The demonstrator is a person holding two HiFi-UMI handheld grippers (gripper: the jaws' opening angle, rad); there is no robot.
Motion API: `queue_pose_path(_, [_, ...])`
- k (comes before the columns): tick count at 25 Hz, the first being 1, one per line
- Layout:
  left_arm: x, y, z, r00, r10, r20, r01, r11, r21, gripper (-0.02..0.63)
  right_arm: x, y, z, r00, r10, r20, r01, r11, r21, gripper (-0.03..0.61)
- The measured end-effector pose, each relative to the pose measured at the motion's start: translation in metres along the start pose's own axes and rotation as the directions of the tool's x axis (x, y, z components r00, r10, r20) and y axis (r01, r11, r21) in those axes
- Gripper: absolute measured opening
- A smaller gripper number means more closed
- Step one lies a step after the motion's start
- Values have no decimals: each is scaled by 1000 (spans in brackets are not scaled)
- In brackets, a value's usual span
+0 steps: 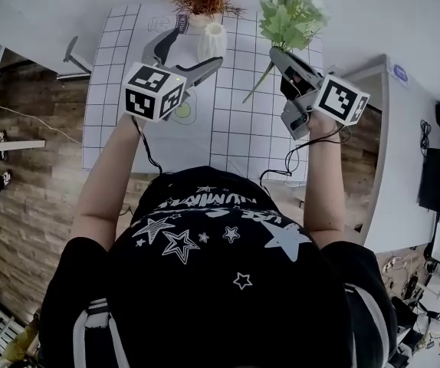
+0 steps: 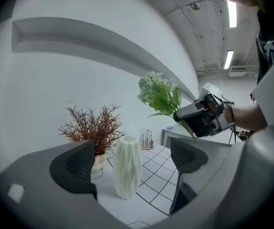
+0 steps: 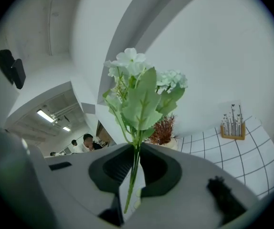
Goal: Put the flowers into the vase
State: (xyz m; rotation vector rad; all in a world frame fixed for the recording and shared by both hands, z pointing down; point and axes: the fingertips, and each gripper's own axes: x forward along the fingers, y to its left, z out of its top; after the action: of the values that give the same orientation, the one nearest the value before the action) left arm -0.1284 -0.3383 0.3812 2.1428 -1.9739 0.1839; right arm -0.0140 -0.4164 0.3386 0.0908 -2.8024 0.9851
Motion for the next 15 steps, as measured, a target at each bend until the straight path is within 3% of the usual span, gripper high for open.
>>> queue_pose_path(4, [21,7,-2,1000,-23,21,23,1000,-6,515,10,7,27,999,-9,37,11,999,-51,46])
queue_pose_path(8, [40,12,-11,999,-34,-7,34,999,18,526,22,18,48,999,15,47,-10,995,-103,46])
queue_pose_path(15, [62,15,-30,999,-44,-31,45,998,44,525,30,22,71,996,31,82,-21,993,-114,46])
